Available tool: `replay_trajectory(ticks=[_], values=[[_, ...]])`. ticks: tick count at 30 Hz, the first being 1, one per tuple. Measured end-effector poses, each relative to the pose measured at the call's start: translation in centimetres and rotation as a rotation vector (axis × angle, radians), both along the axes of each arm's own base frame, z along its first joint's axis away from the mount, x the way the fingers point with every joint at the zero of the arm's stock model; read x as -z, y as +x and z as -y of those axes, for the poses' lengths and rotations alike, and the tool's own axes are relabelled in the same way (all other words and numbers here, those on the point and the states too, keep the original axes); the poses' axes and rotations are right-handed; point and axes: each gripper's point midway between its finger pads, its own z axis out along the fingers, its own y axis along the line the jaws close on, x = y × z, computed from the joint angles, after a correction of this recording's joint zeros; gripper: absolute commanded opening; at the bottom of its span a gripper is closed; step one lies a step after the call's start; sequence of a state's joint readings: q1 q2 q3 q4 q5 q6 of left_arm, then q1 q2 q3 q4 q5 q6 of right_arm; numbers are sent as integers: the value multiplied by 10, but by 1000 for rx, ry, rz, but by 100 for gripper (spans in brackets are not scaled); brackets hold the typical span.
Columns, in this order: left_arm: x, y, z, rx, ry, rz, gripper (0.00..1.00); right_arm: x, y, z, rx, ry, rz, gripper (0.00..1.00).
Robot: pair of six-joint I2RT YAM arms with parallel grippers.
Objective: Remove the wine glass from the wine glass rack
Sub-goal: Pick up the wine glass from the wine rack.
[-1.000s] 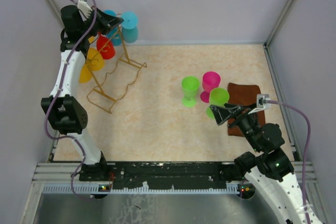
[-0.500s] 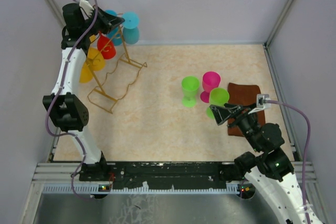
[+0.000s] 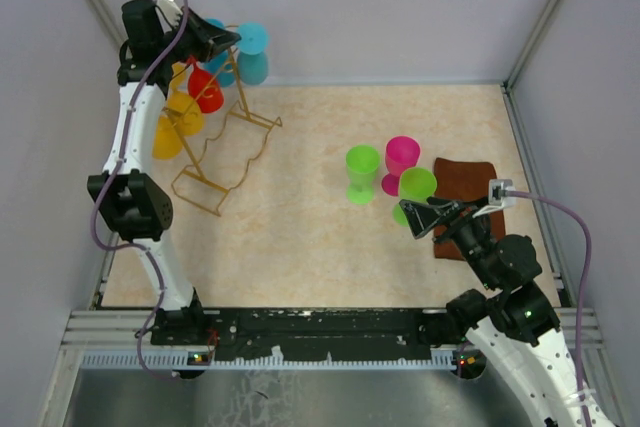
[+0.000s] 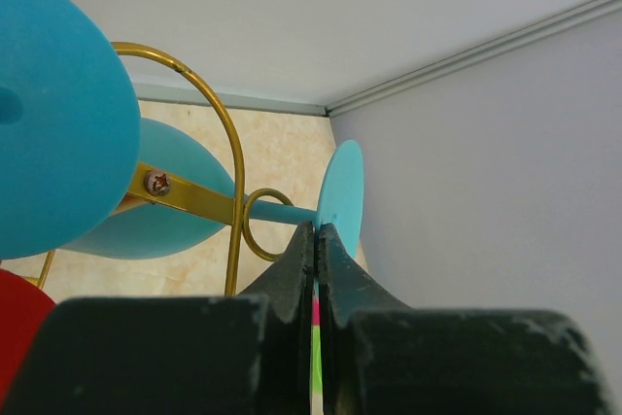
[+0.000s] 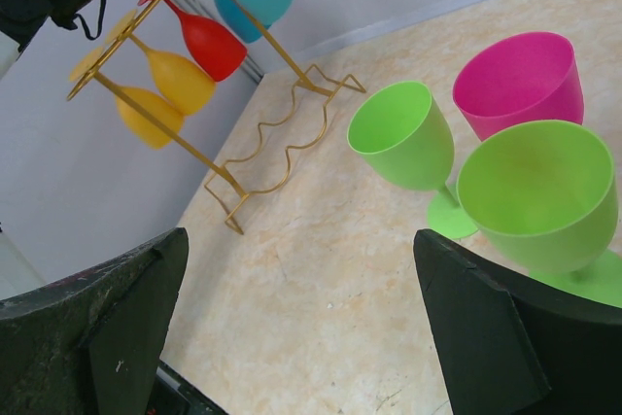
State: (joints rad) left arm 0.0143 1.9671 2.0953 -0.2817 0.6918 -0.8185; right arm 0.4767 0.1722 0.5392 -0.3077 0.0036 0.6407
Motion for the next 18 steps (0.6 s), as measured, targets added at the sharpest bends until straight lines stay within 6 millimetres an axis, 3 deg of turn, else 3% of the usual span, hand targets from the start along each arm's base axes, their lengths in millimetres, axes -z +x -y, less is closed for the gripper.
replay_trajectory(ticks=[18], values=[[2,-6,10,89,-12,-13,0,0,0,0,-1,3,-2,99]])
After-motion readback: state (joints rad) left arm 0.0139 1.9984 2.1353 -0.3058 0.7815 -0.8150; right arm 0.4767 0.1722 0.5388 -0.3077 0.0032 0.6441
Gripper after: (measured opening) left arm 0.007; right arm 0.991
